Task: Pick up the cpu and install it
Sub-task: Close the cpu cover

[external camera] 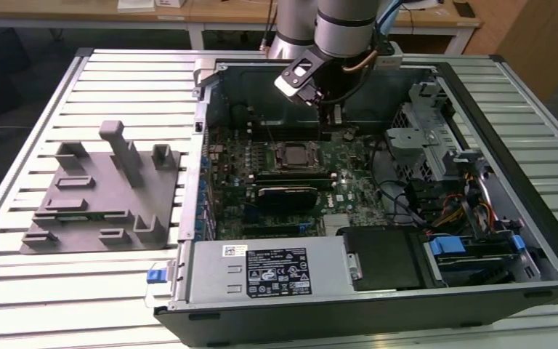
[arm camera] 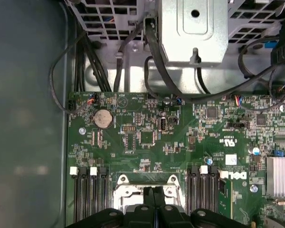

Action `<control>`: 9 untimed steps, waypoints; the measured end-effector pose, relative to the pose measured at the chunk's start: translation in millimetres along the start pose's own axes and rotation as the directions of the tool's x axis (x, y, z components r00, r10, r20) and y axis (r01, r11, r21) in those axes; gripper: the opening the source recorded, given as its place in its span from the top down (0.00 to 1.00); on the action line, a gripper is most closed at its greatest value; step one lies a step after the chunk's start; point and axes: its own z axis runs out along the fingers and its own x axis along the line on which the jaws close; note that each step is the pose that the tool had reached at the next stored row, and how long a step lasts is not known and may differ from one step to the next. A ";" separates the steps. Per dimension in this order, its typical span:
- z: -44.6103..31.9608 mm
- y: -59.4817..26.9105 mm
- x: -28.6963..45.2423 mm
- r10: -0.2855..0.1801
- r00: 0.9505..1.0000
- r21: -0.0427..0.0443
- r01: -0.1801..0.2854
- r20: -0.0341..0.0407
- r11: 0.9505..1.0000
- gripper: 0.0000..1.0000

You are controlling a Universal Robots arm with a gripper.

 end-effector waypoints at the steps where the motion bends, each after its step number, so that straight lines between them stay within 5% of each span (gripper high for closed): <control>1: -0.2 0.0 -0.1 0.000 1.000 0.005 0.000 0.001 1.000 0.89; 9: 0.4 -0.4 0.0 0.000 1.000 0.007 0.000 0.000 1.000 0.89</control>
